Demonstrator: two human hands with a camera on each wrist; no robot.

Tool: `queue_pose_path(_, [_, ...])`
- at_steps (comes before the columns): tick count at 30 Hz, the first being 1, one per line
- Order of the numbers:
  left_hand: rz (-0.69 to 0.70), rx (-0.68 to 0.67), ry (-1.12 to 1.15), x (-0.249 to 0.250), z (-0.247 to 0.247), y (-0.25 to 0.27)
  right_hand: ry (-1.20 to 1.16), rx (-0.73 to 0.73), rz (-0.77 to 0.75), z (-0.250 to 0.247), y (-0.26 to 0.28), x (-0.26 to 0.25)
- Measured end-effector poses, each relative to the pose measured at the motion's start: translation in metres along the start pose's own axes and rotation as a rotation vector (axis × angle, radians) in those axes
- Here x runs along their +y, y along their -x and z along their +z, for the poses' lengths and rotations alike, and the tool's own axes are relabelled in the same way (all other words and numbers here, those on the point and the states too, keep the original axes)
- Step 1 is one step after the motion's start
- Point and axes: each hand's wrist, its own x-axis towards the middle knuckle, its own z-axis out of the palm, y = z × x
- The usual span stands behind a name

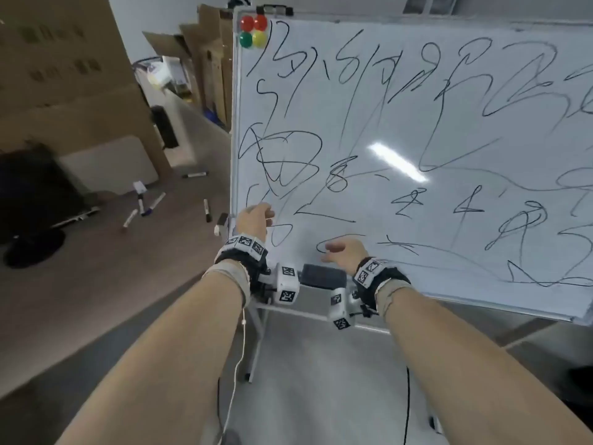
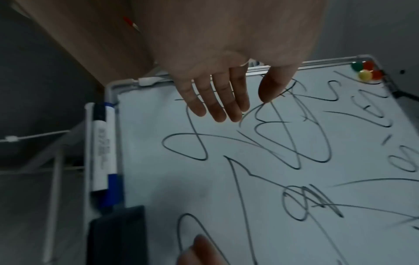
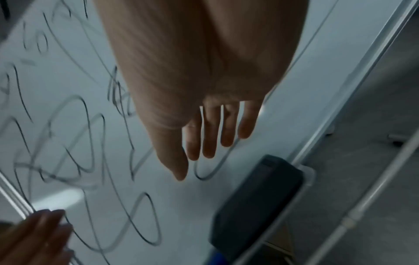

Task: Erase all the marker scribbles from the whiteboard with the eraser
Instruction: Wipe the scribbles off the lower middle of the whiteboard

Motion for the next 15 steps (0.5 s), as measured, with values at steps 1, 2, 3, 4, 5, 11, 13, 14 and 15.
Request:
queue_pose_path(1, [0.033,0.047,-0.023,-0.004,-0.004,-0.004,0.115,-0.042,0.020,0.005,-0.004,0.007])
queue_pose_path(2, [0.067,0.115,-0.046,-0.005,-0.007,-0.005,0.248,-0.069,0.037,0.010,-0.006,0.011])
queue_pose_path(3, [0.090,0.168,-0.065,-0.010,-0.013,-0.009,0.385,-0.093,0.050,0.014,-0.006,0.018])
queue_pose_path(4, [0.105,0.208,-0.098,-0.011,-0.021,-0.008,0.504,-0.100,0.068,0.020,-0.005,0.023])
queue_pose_path(5, [0.123,0.255,-0.139,-0.013,-0.025,-0.012,0.595,-0.093,0.064,0.024,-0.006,0.025])
queue_pose_path(11, [0.194,0.440,-0.497,0.010,-0.034,-0.040,0.904,-0.039,0.072,0.038,-0.013,0.017])
queue_pose_path(13, [0.214,0.434,-0.482,0.020,-0.034,-0.049,0.908,-0.023,0.078,0.040,-0.013,0.017])
queue_pose_path(14, [0.227,0.422,-0.465,0.027,-0.034,-0.053,0.892,-0.017,0.085,0.042,-0.012,0.017])
queue_pose_path(15, [0.227,0.393,-0.441,0.031,-0.034,-0.058,0.871,-0.010,0.092,0.044,-0.011,0.018])
